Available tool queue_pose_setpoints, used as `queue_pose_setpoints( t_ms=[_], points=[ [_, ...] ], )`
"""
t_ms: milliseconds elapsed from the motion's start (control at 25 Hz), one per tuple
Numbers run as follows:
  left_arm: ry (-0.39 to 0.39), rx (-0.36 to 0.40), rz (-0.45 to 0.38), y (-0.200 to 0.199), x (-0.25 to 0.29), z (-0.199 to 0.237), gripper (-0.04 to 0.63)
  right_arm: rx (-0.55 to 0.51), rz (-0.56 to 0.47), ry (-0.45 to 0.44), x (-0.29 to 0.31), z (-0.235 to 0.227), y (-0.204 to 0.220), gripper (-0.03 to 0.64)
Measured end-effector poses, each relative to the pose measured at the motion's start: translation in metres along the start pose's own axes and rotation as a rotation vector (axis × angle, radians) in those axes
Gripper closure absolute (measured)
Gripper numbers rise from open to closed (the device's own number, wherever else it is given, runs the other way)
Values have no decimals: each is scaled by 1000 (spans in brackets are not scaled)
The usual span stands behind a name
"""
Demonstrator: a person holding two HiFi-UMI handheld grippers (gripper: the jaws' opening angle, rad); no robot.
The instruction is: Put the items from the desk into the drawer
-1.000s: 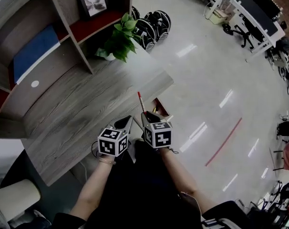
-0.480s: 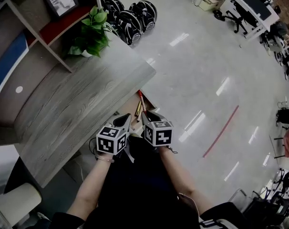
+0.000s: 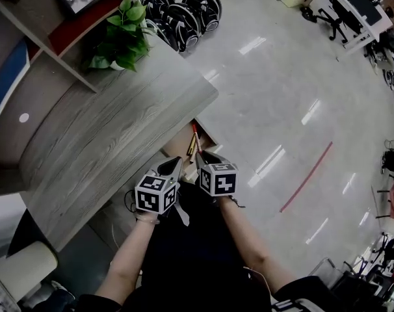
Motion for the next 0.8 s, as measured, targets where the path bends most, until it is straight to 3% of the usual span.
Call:
queue_pose_setpoints(
  t_ms=[800],
  points=[
    [-88, -110, 27, 28, -12, 36, 578, -26, 116, -76, 68, 21, 9, 563]
  ],
)
Point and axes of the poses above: the fingertips, and each gripper's own axes: x forward along the fingers, z to its left, y out of its underside, the point moved 2 cm from there along -x, backward along the fingers, and after that the axes turned 1 degree about -x, right-handed, at the moved point
